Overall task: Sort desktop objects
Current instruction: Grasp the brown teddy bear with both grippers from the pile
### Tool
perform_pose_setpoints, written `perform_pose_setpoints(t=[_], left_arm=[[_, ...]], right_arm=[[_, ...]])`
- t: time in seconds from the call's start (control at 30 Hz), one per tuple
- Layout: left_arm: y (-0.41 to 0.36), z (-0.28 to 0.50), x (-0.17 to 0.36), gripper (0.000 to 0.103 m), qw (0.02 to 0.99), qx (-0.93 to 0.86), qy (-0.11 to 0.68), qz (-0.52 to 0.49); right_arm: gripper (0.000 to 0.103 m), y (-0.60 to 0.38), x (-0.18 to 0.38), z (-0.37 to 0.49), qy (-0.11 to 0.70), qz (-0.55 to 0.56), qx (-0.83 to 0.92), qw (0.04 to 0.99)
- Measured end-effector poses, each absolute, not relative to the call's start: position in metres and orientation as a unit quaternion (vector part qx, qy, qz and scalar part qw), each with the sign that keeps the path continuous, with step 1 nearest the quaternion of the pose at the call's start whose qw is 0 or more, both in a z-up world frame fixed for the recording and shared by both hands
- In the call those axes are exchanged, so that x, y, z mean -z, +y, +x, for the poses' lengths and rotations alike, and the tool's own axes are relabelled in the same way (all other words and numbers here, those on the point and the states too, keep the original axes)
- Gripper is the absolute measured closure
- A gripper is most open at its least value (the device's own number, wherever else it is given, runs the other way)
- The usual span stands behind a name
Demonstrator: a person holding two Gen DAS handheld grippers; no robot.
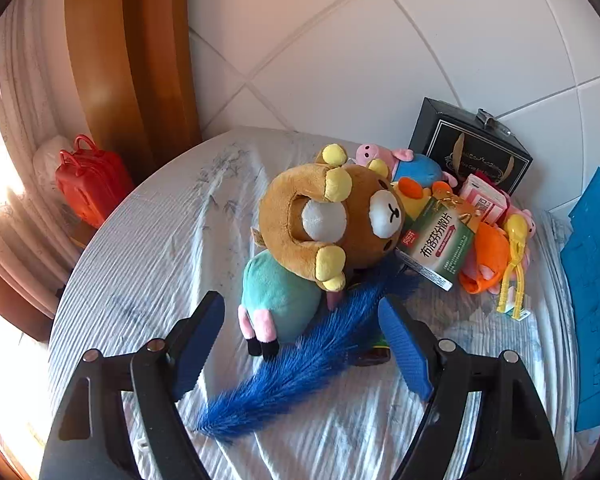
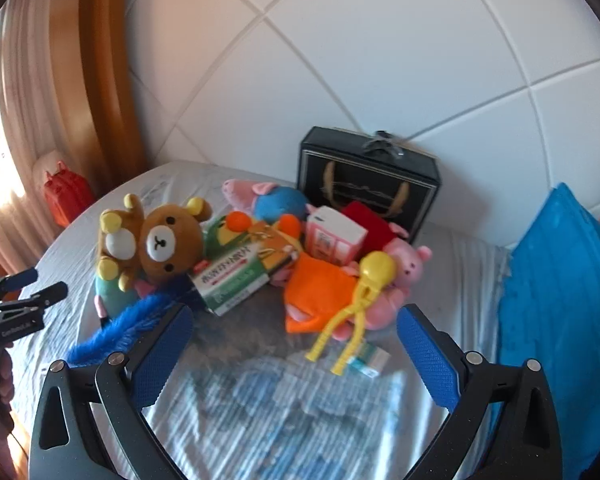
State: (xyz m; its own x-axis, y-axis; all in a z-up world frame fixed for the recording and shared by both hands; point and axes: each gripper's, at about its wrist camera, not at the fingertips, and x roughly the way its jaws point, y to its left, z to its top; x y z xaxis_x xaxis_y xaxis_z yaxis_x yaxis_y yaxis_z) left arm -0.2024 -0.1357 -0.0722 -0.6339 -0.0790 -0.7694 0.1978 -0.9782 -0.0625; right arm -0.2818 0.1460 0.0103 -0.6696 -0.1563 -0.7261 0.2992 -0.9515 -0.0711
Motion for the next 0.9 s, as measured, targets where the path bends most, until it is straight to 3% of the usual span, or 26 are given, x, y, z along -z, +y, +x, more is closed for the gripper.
perform_pose_setpoints(t=[0.4, 0.53, 0.63, 0.67, 0.7, 0.9], left_arm=[[-0.147, -0.307, 0.144, 0.024, 0.060, 0.874, 0.053, 0.479], [-0.154, -0.321, 0.162, 0.024, 0.046, 0.870, 0.070, 0.487], [-0.151, -0.327, 0.165, 0.031, 0.049, 0.876, 0.053, 0.477], [-0.151, -0.330, 0.166, 0.032, 0.051, 0.878, 0.045, 0.473], [-0.152, -0.333, 0.167, 0.035, 0.051, 0.879, 0.044, 0.473], [-0.134, -0.335, 0.168, 0.040, 0.028, 0.874, 0.021, 0.484]], right_arm=[[0.000, 0.029, 0.083, -0.406, 0.035, 0.482, 0.831, 0.276], [0.000, -0.005, 0.123, -0.437, 0.050, 0.519, 0.799, 0.299], [0.001, -0.014, 0.153, -0.455, 0.029, 0.542, 0.782, 0.306], [0.003, -0.013, 0.157, -0.459, 0.011, 0.544, 0.779, 0.311], [0.016, -0.012, 0.160, -0.461, -0.001, 0.551, 0.774, 0.314], [0.031, 0.002, 0.159, -0.448, -0.018, 0.559, 0.769, 0.309]])
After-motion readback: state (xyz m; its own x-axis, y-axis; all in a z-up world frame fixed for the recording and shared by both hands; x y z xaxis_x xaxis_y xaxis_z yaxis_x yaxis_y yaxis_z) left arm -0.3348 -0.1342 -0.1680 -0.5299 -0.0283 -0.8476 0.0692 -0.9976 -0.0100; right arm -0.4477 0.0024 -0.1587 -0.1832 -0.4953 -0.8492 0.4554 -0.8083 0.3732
